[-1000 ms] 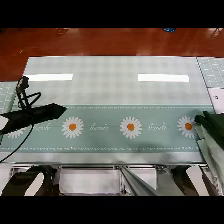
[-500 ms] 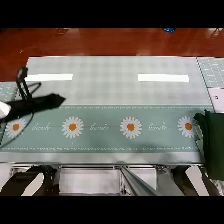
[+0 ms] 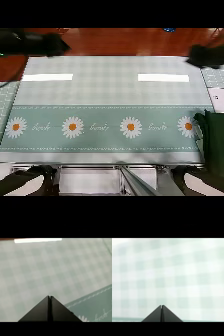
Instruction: Fold the shirts.
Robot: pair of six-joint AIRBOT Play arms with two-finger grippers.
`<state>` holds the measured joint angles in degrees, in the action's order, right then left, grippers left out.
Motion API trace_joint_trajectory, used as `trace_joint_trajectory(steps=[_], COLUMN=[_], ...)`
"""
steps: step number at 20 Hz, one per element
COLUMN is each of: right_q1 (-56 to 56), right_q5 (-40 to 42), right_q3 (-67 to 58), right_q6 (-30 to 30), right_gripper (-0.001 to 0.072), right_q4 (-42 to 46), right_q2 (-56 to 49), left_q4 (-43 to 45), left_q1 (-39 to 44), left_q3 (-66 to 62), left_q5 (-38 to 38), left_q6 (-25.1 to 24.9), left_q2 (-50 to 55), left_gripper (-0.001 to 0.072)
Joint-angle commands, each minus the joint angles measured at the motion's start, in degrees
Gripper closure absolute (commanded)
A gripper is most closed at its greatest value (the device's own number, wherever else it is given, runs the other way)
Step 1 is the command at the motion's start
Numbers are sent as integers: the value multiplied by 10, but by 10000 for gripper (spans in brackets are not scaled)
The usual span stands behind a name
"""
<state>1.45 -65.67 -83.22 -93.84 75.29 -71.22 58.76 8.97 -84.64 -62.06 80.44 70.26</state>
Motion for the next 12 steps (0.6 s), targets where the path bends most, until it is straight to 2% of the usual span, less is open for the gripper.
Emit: trace_joint_trajectory(steps=[1,3,5,12], right_q1=[-145,-152,-148,-149], right_q5=[-32,-86,-94,-89], right_q3=[-28,-28,-21,-6], right_q6=[-19,-35,-34,-41], right_gripper=[686,686,686,686], right_q4=[160,204,207,208], right_q2=[-87,-128,-145,-146], left_q4=[210,270,261,259], left_q1=[77,70,50,46], left_q3=[57,113,115,109], left_q5=[-26,-16,-11,-14], left_q6=[78,139,161,161], left_q2=[22,32,33,34], left_gripper=[690,689,689,689])
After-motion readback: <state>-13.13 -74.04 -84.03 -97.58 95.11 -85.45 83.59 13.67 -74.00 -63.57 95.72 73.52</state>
